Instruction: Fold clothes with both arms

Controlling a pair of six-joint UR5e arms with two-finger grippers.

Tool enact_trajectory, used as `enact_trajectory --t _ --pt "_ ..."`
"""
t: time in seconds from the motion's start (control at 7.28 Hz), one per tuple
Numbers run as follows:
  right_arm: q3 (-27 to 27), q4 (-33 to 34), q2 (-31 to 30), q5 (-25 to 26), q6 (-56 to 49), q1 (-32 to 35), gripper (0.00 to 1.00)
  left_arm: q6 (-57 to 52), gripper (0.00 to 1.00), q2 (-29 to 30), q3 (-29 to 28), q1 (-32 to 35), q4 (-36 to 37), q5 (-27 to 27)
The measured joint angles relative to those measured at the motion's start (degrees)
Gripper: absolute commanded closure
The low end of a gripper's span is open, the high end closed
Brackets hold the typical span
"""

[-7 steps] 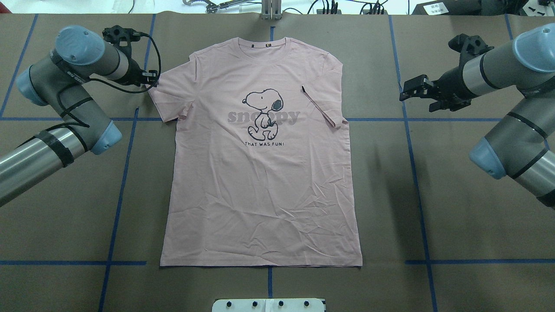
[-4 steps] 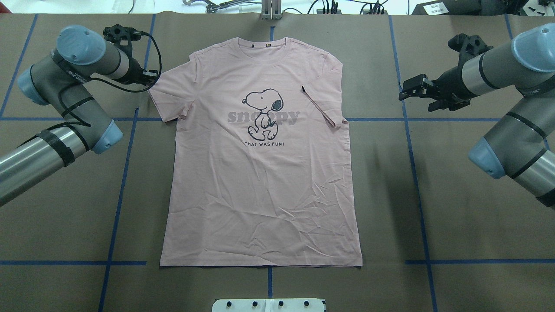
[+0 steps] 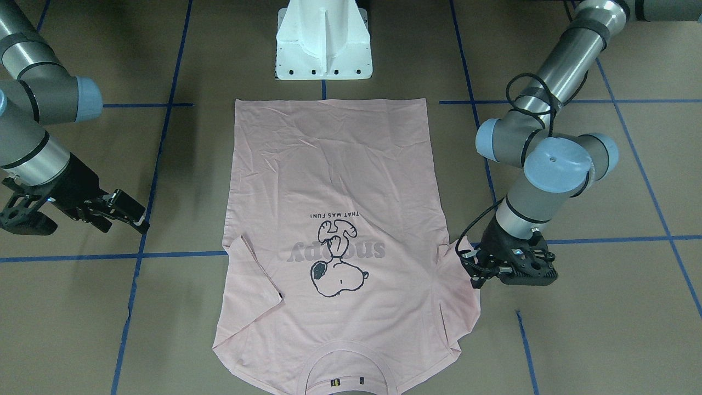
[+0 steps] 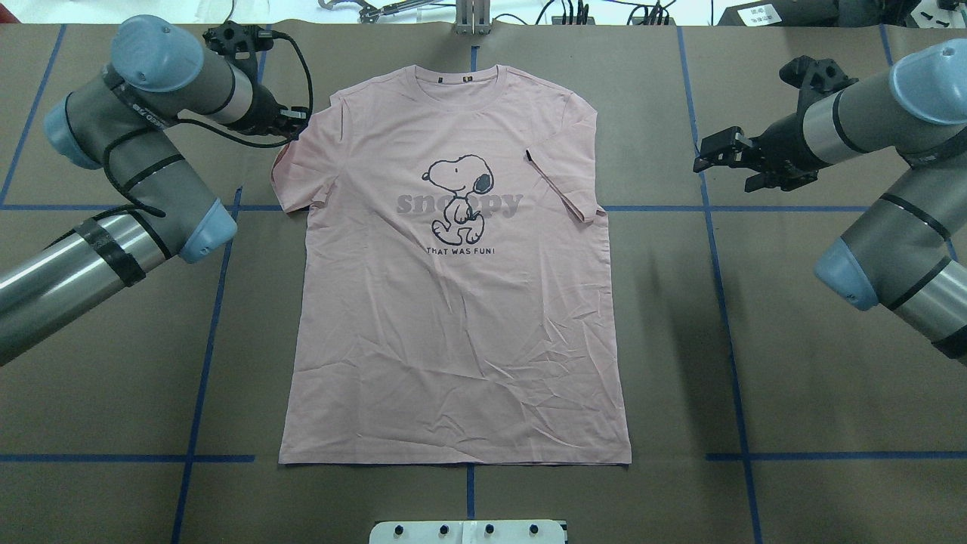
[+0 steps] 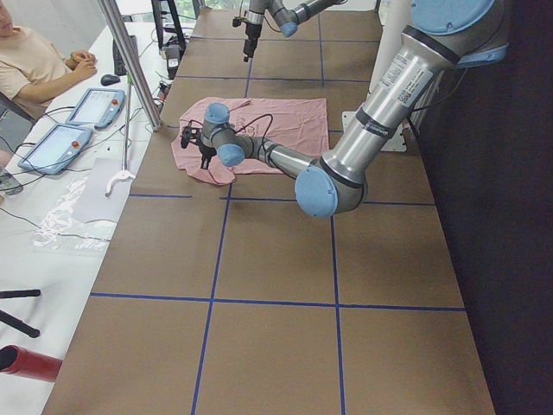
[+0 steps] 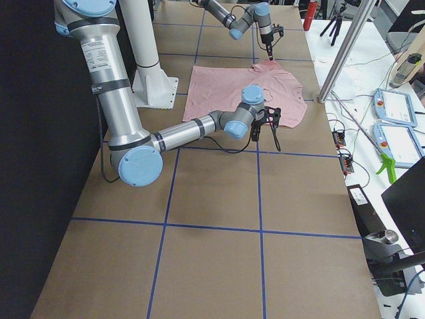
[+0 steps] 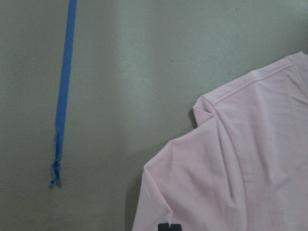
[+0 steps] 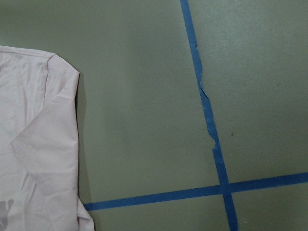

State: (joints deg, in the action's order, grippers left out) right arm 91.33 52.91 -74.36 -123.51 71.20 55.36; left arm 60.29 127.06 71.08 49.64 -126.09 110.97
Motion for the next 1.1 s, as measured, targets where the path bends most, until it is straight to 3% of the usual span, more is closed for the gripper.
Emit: enact_trajectory --t 0.14,0.55,0.82,0.96,1.1 --pt "-0.4 0.0 -0.2 0.6 -0.1 -0.2 0.00 2.8 1.00 1.9 -0.1 -1.8 0.8 -0.7" --pt "-1.8 0.0 -0.1 1.8 -0.5 -1.0 0.00 7.5 1.00 11.3 -10.0 -4.5 0.0 -4.8" --pt "-2.2 0.0 0.2 1.9 -0.6 -1.1 0.00 7.9 0.37 12.7 -13.2 -4.7 -2.5 -7.3" --pt "-2.2 0.0 0.3 1.9 -0.6 -1.2 0.00 8.0 0.28 12.8 -13.5 -4.9 -3.1 -7.6" --pt "-2.0 0.0 0.8 2.0 -0.3 -1.6 0.00 8.2 0.27 12.5 -12.3 -5.1 -3.4 -7.6"
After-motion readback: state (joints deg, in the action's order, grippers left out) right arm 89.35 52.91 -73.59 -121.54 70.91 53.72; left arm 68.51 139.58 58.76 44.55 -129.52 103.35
